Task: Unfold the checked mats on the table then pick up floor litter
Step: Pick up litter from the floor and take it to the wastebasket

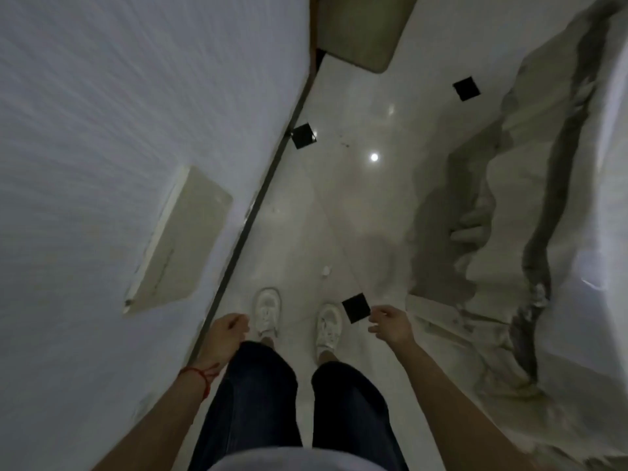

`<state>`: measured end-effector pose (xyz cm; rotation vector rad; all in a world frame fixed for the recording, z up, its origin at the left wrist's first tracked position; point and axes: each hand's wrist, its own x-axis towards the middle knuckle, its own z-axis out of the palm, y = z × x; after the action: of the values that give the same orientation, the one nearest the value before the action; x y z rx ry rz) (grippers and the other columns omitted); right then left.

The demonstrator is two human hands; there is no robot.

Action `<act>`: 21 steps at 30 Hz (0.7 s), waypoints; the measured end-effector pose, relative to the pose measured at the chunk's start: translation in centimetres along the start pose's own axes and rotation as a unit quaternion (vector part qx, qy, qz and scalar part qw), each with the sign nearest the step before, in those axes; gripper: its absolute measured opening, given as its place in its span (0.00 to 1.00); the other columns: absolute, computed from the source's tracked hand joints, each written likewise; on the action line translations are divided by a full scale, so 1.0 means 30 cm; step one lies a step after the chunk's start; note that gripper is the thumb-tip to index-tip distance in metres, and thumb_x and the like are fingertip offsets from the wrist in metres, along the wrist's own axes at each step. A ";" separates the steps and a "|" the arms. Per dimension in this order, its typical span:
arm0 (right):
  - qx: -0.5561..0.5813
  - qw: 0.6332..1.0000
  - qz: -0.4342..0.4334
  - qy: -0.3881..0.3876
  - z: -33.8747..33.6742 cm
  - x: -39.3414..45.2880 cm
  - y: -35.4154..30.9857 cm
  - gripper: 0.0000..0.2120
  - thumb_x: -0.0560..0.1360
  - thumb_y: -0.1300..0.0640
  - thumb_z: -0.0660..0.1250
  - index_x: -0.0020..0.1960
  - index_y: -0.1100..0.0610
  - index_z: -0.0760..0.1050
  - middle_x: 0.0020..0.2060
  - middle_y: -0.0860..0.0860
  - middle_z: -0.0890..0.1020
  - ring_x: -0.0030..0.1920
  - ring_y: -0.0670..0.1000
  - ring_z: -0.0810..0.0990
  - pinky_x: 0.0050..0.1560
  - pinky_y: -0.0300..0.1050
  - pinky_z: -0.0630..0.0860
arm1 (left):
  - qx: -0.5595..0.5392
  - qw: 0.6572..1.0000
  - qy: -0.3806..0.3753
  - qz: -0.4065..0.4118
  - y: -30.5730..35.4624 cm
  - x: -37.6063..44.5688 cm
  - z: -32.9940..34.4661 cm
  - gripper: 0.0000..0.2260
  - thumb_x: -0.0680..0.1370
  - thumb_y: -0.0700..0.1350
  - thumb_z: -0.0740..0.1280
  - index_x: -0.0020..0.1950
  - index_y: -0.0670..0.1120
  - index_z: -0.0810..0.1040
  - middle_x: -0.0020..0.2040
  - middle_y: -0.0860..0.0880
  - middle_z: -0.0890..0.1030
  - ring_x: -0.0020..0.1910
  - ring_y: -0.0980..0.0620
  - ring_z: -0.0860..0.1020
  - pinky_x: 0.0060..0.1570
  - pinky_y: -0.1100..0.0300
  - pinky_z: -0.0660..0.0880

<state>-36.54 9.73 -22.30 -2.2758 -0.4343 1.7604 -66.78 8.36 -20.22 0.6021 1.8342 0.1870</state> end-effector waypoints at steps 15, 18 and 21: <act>0.010 0.998 0.042 0.038 0.556 1.125 0.147 0.15 0.75 0.60 0.65 0.60 0.63 0.73 0.58 0.63 0.79 0.50 0.55 0.75 0.57 0.52 0.73 | 0.075 0.997 -0.035 0.005 -0.087 1.036 0.253 0.05 0.78 0.44 0.61 0.49 0.46 0.77 0.42 0.49 0.79 0.41 0.52 0.76 0.46 0.59 0.72; -0.021 0.997 0.022 0.065 0.619 1.351 0.197 0.16 0.76 0.58 0.65 0.62 0.61 0.72 0.60 0.59 0.77 0.57 0.57 0.76 0.55 0.42 0.70 | 0.101 0.994 -0.037 -0.006 -0.189 1.192 0.316 0.07 0.78 0.45 0.61 0.52 0.46 0.77 0.46 0.47 0.79 0.46 0.49 0.77 0.51 0.56 0.73; -0.096 0.993 -0.005 0.073 0.676 1.534 0.253 0.20 0.77 0.58 0.63 0.67 0.61 0.67 0.64 0.60 0.73 0.62 0.58 0.73 0.60 0.44 0.70 | 0.117 0.993 -0.033 -0.008 -0.287 1.295 0.364 0.05 0.78 0.46 0.61 0.50 0.48 0.76 0.45 0.47 0.80 0.47 0.48 0.77 0.50 0.55 0.73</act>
<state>-44.72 19.70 -71.50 -2.5076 -0.6090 1.5943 -68.28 18.19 -60.26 0.7461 1.8087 -0.0595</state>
